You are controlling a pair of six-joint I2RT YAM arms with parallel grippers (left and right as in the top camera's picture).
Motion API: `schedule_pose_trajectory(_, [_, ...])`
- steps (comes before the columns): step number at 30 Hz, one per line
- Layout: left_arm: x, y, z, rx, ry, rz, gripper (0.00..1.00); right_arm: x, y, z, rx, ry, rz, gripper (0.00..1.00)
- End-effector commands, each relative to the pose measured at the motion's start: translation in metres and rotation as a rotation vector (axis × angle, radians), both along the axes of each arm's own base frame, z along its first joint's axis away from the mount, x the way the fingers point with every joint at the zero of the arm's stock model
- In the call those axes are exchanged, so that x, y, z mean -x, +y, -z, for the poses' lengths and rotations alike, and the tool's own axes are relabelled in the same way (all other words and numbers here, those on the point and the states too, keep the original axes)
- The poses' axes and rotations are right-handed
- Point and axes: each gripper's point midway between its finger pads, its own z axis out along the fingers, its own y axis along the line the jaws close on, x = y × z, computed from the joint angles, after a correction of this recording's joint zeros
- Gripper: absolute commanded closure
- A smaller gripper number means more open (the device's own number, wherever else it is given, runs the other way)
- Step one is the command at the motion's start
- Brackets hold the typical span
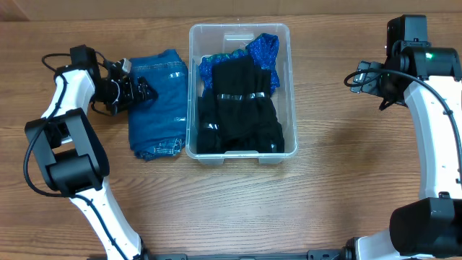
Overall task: Pack container
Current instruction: 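Grasp the edge of the folded blue jeans with the left gripper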
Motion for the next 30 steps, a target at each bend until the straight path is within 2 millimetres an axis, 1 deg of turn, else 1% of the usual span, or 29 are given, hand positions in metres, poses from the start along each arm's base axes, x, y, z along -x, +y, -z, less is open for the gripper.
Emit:
schedule_pose_trajectory(1, [0.040, -0.019, 0.078, 0.044, 0.186, -0.013, 0.13, -0.002, -0.003, -0.020, 0.012, -0.060, 0.009, 0.00])
schedule_pose_trajectory(3, [0.040, -0.024, 0.077, 0.081, 0.176, -0.010, 0.17, -0.002, -0.003, -0.020, 0.012, -0.060, 0.009, 0.00])
schedule_pose_trajectory(4, [0.040, -0.026, 0.076, 0.095, 0.173, -0.008, 0.21, -0.002, -0.003, -0.020, 0.012, -0.060, 0.009, 0.00])
schedule_pose_trajectory(5, [0.040, -0.027, 0.075, 0.102, 0.171, -0.008, 0.23, -0.002, -0.003, -0.020, 0.012, -0.060, 0.009, 0.00])
schedule_pose_trajectory(7, [0.040, -0.027, 0.075, 0.101, 0.172, -0.006, 0.31, -0.002, -0.003, -0.020, 0.012, -0.060, 0.009, 0.01])
schedule_pose_trajectory(9, [0.041, -0.028, 0.076, 0.102, 0.171, -0.001, 0.37, -0.002, -0.003, -0.020, 0.012, -0.060, 0.009, 0.00])
schedule_pose_trajectory(10, [0.041, -0.028, 0.076, 0.103, 0.173, -0.001, 0.37, -0.002, -0.003, -0.020, 0.012, -0.060, 0.009, 0.00])
schedule_pose_trajectory(11, [0.041, -0.029, 0.075, 0.109, 0.172, 0.000, 0.36, -0.002, -0.003, -0.020, 0.012, -0.060, 0.009, 0.00])
schedule_pose_trajectory(12, [0.041, -0.030, 0.074, 0.117, 0.171, 0.001, 0.30, -0.002, -0.003, -0.020, 0.012, -0.060, 0.009, 0.00])
schedule_pose_trajectory(13, [0.040, -0.036, 0.070, 0.152, 0.150, 0.022, 0.26, -0.002, -0.003, -0.020, 0.012, -0.060, 0.009, 0.00])
schedule_pose_trajectory(15, [0.038, -0.044, 0.063, 0.210, 0.120, 0.045, 0.24, -0.002, -0.003, -0.020, 0.012, -0.060, 0.009, 0.00])
schedule_pose_trajectory(18, [0.036, -0.050, 0.056, 0.258, 0.097, 0.059, 0.21, -0.002, -0.003, -0.020, 0.012, -0.060, 0.009, 0.00])
schedule_pose_trajectory(23, [0.037, -0.054, 0.054, 0.275, 0.085, 0.078, 0.09, -0.002, -0.003, -0.020, 0.012, -0.060, 0.009, 0.00])
schedule_pose_trajectory(27, [0.035, -0.062, 0.044, 0.339, 0.049, 0.102, 0.12, -0.002, -0.003, -0.020, 0.012, -0.060, 0.009, 0.00])
schedule_pose_trajectory(30, [0.035, -0.067, 0.045, 0.332, 0.050, 0.116, 0.12, -0.002, -0.003, -0.020, 0.012, -0.060, 0.009, 0.00])
